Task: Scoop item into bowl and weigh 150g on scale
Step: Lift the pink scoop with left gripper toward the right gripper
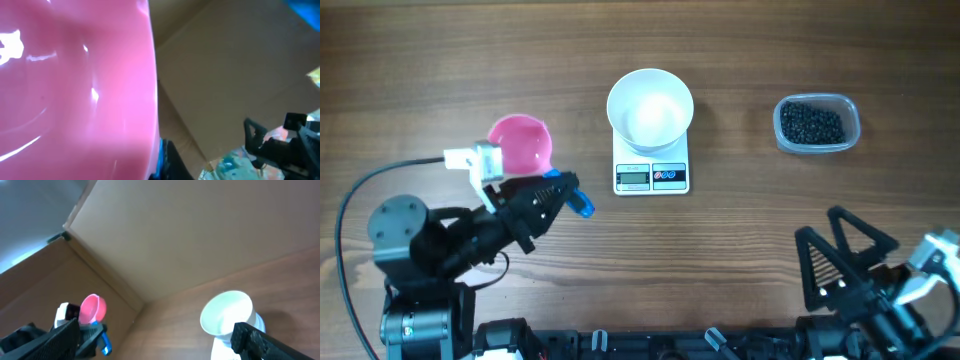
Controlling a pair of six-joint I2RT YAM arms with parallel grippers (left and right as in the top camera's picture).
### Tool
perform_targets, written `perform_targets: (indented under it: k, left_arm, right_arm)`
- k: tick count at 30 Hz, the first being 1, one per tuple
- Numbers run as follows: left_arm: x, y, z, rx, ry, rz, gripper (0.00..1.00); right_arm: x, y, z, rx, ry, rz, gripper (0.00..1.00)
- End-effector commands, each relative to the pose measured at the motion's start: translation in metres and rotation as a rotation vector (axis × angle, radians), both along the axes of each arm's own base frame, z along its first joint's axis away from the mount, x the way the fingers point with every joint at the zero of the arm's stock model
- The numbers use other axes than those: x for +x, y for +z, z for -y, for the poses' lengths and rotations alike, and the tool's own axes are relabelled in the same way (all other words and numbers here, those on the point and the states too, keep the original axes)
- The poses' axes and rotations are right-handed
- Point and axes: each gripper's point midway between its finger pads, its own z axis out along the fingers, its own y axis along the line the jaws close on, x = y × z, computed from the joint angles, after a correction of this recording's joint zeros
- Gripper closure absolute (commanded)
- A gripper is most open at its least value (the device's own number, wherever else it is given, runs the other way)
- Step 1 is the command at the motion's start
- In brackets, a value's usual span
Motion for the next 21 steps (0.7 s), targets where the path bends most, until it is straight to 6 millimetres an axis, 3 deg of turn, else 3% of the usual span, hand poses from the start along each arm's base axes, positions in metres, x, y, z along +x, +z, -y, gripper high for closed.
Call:
perform_targets:
  k: [1, 4, 8, 11, 14, 18, 21]
  left_arm:
    - [-0.007, 0.039, 0.01, -0.132, -0.044, 0.014, 0.96]
    - [-0.009, 0.065, 0.014, -0.2, -0.05, 0.063, 0.96]
    - [0.0, 0.07, 0.017, -0.262, 0.004, 0.026, 0.96]
    - [0.006, 0.078, 0.022, -0.32, 0.036, 0.011, 0.96]
    - [0.006, 0.098, 0.033, -0.384, 0.011, 0.061, 0.96]
    - [0.017, 0.094, 0.048, -0.411, 0.02, 0.029, 0.96]
    - [0.025, 0.09, 0.063, -0.417, 0.003, 0.01, 0.96]
  right_arm:
    - [0.012, -0.004, -0.025, 0.114, 0.171, -0.186, 0.0]
    - [0.021, -0.007, -0.04, 0.21, 0.281, -0.305, 0.0]
    - [0.025, 0.018, -0.067, 0.216, 0.529, -0.269, 0.07]
    - [0.041, 0.01, -0.07, 0.297, 0.546, -0.395, 0.07]
    - [0.043, 0.017, -0.08, 0.277, 0.601, -0.363, 0.07]
    - [0.045, 0.029, -0.1, 0.267, 0.658, -0.299, 0.09]
    - [0.054, 0.017, -0.125, 0.287, 0.684, -0.382, 0.11]
